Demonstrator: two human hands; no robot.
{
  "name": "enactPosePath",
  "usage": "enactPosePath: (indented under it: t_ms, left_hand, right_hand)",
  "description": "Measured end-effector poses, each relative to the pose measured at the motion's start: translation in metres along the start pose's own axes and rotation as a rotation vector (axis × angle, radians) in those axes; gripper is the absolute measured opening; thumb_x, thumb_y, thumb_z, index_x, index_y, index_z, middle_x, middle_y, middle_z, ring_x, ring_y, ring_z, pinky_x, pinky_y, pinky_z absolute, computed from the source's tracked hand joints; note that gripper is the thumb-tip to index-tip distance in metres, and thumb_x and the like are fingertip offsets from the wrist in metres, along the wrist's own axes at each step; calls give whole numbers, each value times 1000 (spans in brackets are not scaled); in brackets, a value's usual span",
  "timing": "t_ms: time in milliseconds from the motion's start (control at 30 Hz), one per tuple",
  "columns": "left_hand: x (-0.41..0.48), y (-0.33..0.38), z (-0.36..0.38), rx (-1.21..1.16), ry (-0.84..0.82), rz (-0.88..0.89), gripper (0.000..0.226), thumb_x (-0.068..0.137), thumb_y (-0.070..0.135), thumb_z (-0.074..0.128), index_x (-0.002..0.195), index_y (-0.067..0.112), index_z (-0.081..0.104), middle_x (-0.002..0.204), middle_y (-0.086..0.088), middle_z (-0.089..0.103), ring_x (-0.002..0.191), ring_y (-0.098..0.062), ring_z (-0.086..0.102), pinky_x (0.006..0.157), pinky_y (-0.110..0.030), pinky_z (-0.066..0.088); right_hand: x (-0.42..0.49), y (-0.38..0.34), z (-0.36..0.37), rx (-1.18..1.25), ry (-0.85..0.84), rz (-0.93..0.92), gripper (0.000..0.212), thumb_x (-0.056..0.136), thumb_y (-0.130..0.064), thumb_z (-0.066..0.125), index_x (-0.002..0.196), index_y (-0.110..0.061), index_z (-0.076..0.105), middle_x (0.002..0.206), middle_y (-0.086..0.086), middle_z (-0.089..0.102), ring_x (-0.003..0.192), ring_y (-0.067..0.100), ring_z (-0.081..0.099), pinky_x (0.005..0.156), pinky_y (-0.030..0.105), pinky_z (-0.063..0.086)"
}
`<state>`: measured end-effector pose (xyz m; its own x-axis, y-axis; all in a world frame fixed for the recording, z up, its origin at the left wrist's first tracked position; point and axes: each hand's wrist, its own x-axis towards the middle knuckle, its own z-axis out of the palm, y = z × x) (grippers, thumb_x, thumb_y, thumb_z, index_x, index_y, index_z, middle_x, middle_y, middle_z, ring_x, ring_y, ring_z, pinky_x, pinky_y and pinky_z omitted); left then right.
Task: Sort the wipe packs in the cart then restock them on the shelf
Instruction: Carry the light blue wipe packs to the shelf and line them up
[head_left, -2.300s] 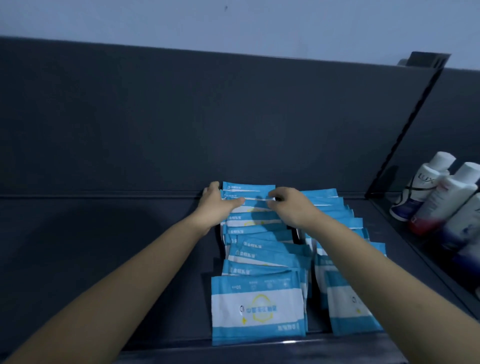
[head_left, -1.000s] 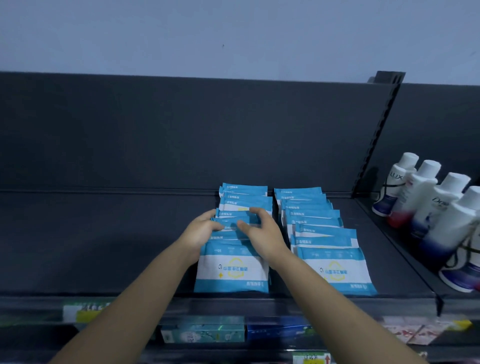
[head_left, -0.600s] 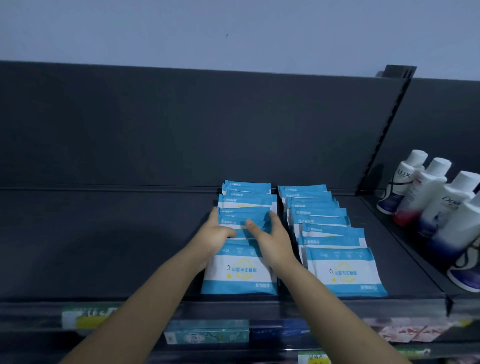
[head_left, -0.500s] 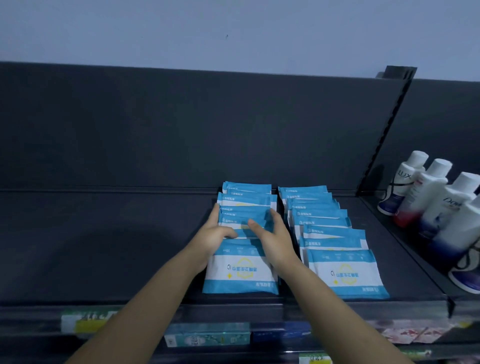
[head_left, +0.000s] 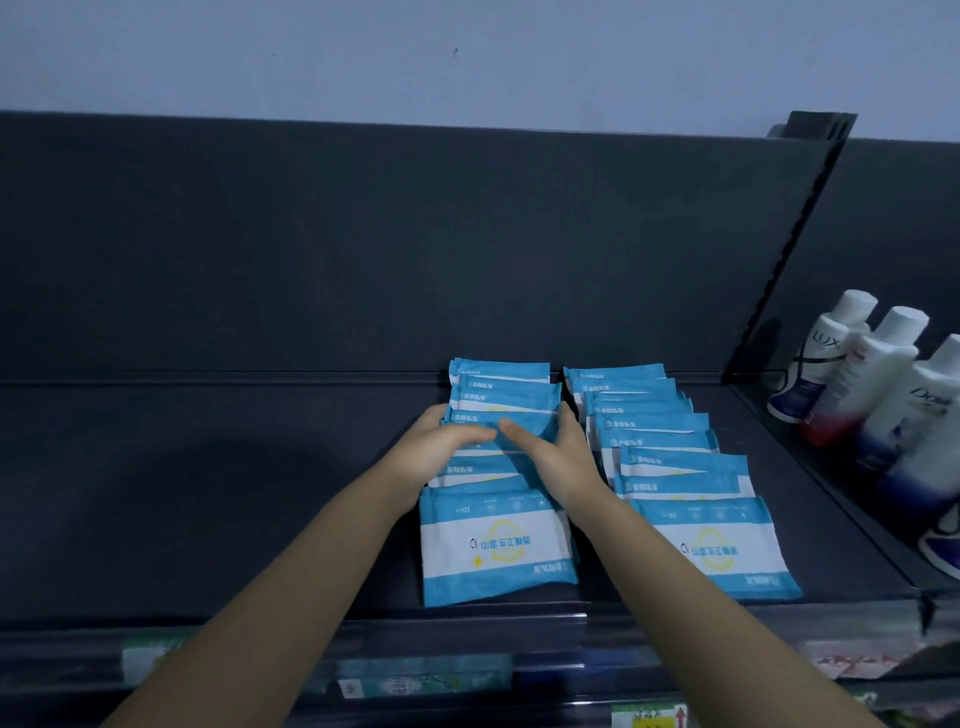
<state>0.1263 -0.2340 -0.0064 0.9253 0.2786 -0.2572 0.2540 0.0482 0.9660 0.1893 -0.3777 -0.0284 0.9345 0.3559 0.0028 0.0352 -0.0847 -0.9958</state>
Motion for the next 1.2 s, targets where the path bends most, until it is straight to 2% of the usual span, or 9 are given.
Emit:
enactPosePath:
  t_ms: [100, 167, 233, 367, 567, 700, 800, 1000, 1200]
  left_hand:
    - [6, -1, -3, 0, 69, 1, 55, 85, 25, 69, 134, 13, 46, 114, 8, 63, 93, -12, 65, 66, -23, 50]
    - [17, 0, -6, -1, 103, -24, 86, 84, 35, 68, 151, 16, 18, 140, 3, 44, 119, -18, 52, 81, -25, 43]
    - [29, 5, -8, -60, 59, -62, 93, 78, 46, 69, 151, 20, 17, 147, 0, 39, 128, -22, 46, 97, -32, 40]
    - [44, 14, -8, -110, -69, -71, 41, 85, 40, 57, 115, 14, 66, 110, -9, 71, 97, -23, 68, 91, -38, 51]
    - [57, 10, -13, -86, -132, 41, 32, 91, 34, 54, 117, 20, 65, 111, -3, 71, 101, -21, 67, 91, -35, 51]
    - [53, 14, -15, 184, -127, 100, 42, 93, 46, 52, 129, 25, 53, 135, 6, 56, 108, -3, 60, 86, -19, 46]
    - [42, 17, -23, 579, 54, 195, 75, 86, 56, 57, 146, 21, 30, 148, 11, 30, 137, -9, 30, 108, -26, 27]
    - [-3, 3, -23, 999, -27, 416, 54, 91, 43, 55, 137, 17, 46, 142, 5, 41, 134, -13, 36, 111, -30, 29]
    - [-60, -22, -21, 1204, -146, 420, 89, 78, 58, 63, 150, 31, 17, 158, 11, 1, 145, -6, -4, 117, -30, 5]
  right_hand:
    - [6, 2, -1, 13, 22, 20, 50, 84, -32, 70, 124, -26, 40, 118, -14, 53, 109, 7, 51, 96, 27, 41]
    - [15, -3, 0, 27, 25, 42, 73, 85, -35, 68, 143, -17, 29, 126, -15, 48, 119, 9, 44, 99, 25, 35]
    - [26, -10, 0, 13, 15, 79, 87, 84, -43, 66, 150, -13, 17, 143, -9, 37, 130, 12, 36, 104, 29, 30]
    - [42, -14, 4, -20, -28, 137, 86, 83, -49, 65, 149, -15, 22, 151, 0, 33, 134, 17, 37, 108, 33, 31]
    - [46, -10, 7, 19, -3, 116, 92, 84, -54, 60, 153, -17, 11, 157, -2, 19, 144, 19, 21, 111, 33, 23]
    - [41, -10, 9, -143, 10, 63, 93, 86, -60, 52, 153, -18, 3, 159, -4, 9, 146, 14, 10, 115, 32, 14]
    - [27, -13, 4, -466, 19, -80, 84, 91, -61, 41, 153, -18, 6, 160, -1, -2, 147, 12, -3, 117, 33, 6]
    - [-19, -15, -4, -937, -239, -313, 48, 99, -40, 38, 141, -15, 42, 150, 7, 35, 141, 19, 27, 111, 27, 22]
    - [-70, -11, -20, -1091, -360, -380, 72, 90, -58, 43, 150, -24, 23, 159, 3, 14, 147, 17, 7, 118, 31, 8]
